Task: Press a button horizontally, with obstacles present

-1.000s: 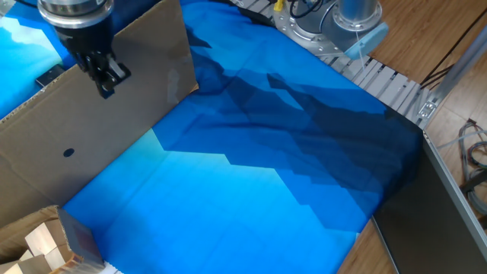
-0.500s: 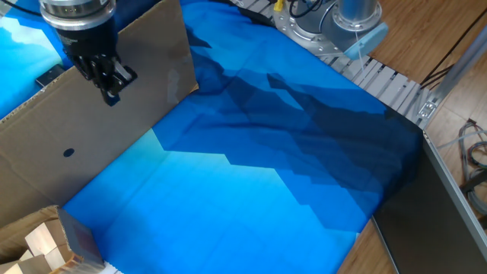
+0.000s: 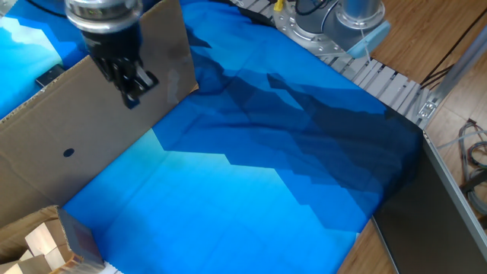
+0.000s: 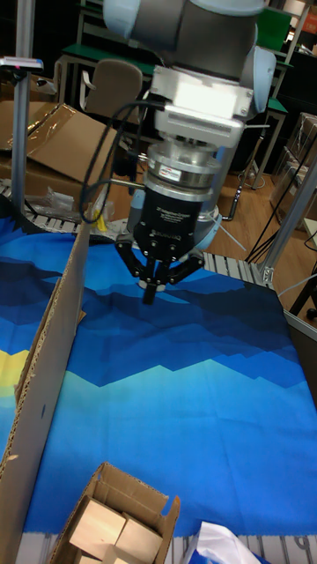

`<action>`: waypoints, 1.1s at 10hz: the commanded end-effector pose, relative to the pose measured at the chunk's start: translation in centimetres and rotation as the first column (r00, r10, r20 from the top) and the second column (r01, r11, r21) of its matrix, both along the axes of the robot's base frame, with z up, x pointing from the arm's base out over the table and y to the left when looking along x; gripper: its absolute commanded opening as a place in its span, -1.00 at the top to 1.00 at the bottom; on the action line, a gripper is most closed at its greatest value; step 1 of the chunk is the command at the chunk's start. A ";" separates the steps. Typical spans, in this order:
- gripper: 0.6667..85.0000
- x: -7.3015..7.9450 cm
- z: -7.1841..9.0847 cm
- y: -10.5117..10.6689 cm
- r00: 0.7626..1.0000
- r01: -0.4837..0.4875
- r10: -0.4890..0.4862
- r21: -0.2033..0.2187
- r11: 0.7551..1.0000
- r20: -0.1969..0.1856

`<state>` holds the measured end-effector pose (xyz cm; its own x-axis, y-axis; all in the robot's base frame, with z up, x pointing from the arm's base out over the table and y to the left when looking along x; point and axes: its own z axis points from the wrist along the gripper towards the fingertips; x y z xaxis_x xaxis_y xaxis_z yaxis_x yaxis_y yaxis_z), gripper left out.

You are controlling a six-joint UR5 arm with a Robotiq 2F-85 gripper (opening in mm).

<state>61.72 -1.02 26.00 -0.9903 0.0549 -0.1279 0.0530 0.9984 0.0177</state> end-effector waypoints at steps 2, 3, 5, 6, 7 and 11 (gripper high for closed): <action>0.99 0.7 -1.7 1.8 0.996 0.078 -0.079 0.026 0.997 0.035; 0.99 1.1 -2.4 1.1 0.995 0.086 -0.087 0.021 0.996 0.052; 0.99 1.6 -4.3 -0.1 0.993 0.089 -0.090 0.025 0.996 0.072; 0.99 1.9 -5.4 -0.3 0.992 0.093 -0.095 0.031 0.995 0.088; 0.99 2.3 -6.5 0.1 0.989 0.097 -0.101 0.047 0.994 0.106; 0.99 2.4 -8.7 0.8 0.987 0.116 -0.118 0.027 0.993 0.107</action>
<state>64.06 -0.56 18.72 -0.9607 0.1576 -0.2286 0.1502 0.9874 0.0496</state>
